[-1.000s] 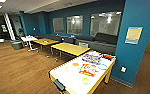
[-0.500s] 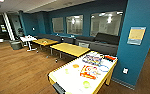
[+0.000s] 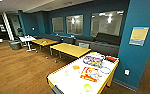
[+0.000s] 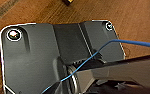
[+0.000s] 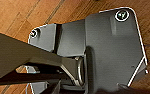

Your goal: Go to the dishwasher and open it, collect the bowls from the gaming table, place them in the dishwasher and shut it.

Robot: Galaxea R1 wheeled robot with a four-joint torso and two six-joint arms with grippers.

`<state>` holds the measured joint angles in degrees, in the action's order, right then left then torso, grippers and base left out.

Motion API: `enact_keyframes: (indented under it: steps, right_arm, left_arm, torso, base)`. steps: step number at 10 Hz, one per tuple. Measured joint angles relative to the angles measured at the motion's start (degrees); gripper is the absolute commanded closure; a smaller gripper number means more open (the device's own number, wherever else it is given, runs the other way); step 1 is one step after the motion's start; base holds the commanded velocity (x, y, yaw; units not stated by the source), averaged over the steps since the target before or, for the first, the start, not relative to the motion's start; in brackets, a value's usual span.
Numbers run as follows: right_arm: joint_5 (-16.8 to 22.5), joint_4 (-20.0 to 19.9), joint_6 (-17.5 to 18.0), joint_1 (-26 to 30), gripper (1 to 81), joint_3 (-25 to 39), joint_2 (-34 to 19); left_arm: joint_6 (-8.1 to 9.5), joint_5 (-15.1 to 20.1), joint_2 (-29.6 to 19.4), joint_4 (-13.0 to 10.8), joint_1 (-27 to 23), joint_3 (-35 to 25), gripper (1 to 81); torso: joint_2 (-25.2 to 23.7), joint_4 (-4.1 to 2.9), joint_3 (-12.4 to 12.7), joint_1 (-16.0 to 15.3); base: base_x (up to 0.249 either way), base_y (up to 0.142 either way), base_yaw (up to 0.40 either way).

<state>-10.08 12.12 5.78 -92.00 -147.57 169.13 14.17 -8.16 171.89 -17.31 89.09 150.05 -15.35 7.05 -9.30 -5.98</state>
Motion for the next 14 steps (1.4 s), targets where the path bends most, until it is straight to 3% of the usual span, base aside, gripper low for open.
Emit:
enact_keyframes:
  steps: [8,14]
  right_arm:
    - [-0.24,-0.02,0.02,-0.09,1.0,0.0,1.33]
    - [-0.44,0.0,0.0,0.13,1.0,-0.91,1.77]
  left_arm:
    - [0.0,-0.38,-0.61,0.09,-0.12,0.09,1.0]
    - [0.0,-0.18,0.55,0.09,0.27,-0.28,1.0]
  torso:
    - [0.0,0.0,0.0,0.02]
    - [0.0,0.0,0.0,0.05]
  base:
    - [0.0,0.0,-0.017]
    - [0.0,0.0,-0.298]
